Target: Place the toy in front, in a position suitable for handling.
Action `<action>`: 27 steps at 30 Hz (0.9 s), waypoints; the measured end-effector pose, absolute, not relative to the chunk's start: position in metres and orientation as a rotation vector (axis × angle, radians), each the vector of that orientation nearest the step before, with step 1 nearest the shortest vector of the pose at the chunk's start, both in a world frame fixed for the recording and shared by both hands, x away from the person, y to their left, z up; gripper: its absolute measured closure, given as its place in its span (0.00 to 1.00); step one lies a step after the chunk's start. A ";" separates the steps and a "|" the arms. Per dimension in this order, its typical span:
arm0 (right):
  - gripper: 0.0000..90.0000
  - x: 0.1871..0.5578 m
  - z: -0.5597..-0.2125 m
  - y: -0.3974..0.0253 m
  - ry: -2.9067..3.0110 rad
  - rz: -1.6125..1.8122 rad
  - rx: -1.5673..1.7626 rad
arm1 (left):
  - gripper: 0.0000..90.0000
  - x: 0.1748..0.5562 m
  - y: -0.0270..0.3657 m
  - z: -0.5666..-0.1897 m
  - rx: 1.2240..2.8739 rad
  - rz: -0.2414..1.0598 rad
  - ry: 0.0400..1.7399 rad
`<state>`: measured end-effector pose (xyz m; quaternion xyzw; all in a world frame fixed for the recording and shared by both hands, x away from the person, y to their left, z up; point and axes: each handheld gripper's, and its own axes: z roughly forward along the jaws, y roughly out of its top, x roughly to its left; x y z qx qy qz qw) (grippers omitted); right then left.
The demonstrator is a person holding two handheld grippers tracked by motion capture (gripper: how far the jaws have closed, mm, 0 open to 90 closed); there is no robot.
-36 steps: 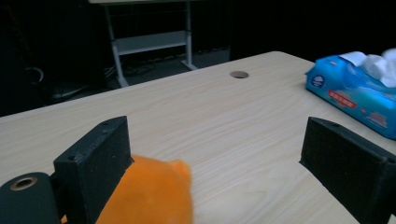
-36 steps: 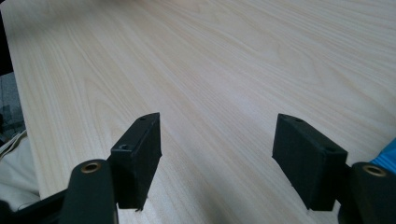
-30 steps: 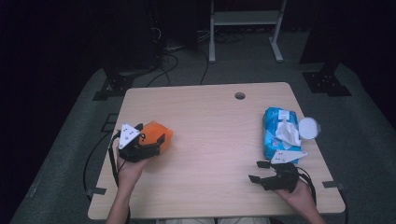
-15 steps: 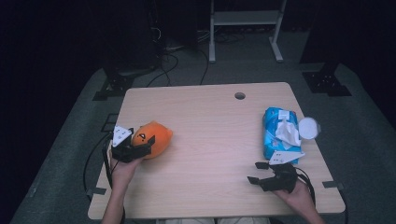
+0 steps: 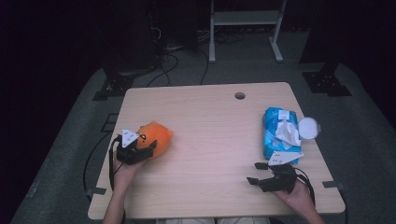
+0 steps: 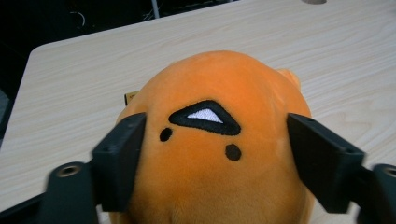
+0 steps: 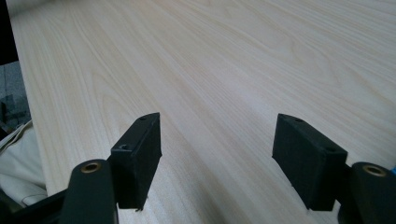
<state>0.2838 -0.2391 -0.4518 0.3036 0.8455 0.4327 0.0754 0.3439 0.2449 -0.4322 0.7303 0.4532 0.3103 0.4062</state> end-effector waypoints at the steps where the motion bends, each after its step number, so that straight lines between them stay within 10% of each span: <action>1: 0.35 0.284 -0.452 -0.239 2.536 1.297 0.911 | 0.31 0.343 0.244 -0.432 1.842 0.792 1.140; 10: 0.35 0.284 -0.451 -0.239 2.534 1.294 0.903 | 0.50 0.339 0.244 -0.423 1.790 0.767 1.131; 27: 0.35 0.285 -0.451 -0.241 2.524 1.299 0.911 | 0.51 0.323 0.208 -0.398 1.733 0.666 0.953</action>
